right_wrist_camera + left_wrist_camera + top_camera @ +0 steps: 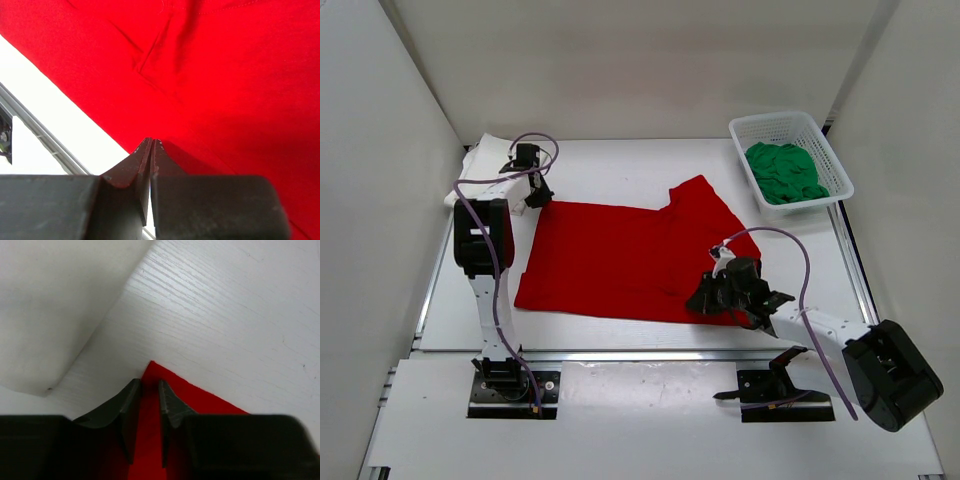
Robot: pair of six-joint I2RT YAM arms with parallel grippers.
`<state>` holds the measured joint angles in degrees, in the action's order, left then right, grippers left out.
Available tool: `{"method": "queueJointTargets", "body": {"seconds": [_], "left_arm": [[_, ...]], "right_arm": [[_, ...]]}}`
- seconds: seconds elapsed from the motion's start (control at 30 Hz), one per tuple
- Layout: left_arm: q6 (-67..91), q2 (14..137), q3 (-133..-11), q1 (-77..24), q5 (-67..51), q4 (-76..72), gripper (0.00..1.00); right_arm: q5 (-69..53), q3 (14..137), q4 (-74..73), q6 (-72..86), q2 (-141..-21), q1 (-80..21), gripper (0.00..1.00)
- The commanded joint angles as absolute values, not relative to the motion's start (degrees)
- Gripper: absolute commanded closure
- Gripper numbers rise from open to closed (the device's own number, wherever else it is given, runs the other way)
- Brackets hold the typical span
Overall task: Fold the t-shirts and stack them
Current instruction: Grap the side of the flattened tshirt furthest away from the robot with both arms
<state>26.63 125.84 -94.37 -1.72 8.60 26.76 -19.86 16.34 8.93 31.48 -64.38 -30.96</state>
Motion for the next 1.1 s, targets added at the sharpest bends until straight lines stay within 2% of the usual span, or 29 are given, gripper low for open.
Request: {"method": "queueJointTargets", "body": {"seconds": [0.0,0.33,0.47,0.6,0.63,0.77,0.9,1.07], "left_arm": [[26.45,125.60,-95.98,-1.93,9.23,26.11,0.75],[28.65,122.96,-91.06,-0.79,6.33,21.80,1.00],[29.36,121.38,-88.33,-0.70,6.24,19.69,1.00],[30.23,119.97,-87.54,-1.23,5.72,18.54,1.00],[30.58,119.54,-87.37,-1.40,5.97,18.37,1.00],[30.67,117.43,-85.79,-1.67,6.50,17.14,1.00],[32.69,115.76,-84.99,-0.88,3.96,15.82,1.00],[32.52,114.96,-83.76,-0.35,3.08,15.20,1.00]], "right_arm": [[-19.95,19.16,11.08,30.59,-64.34,-30.58,1.00],[-20.21,24.16,8.44,28.74,-65.04,-27.52,1.00],[-18.89,31.44,7.82,27.34,-69.50,-24.00,0.91],[-15.57,40.06,8.44,24.97,-79.86,-19.61,0.75],[-13.99,43.91,7.57,24.00,-83.89,-17.95,0.71],[-10.65,60.80,2.82,19.43,-99.27,-13.54,0.68],[-11.86,78.25,0.18,18.82,-112.22,-8.80,0.61],[-6.35,102.07,-13.85,14.08,-128.28,-8.53,0.56]]}}
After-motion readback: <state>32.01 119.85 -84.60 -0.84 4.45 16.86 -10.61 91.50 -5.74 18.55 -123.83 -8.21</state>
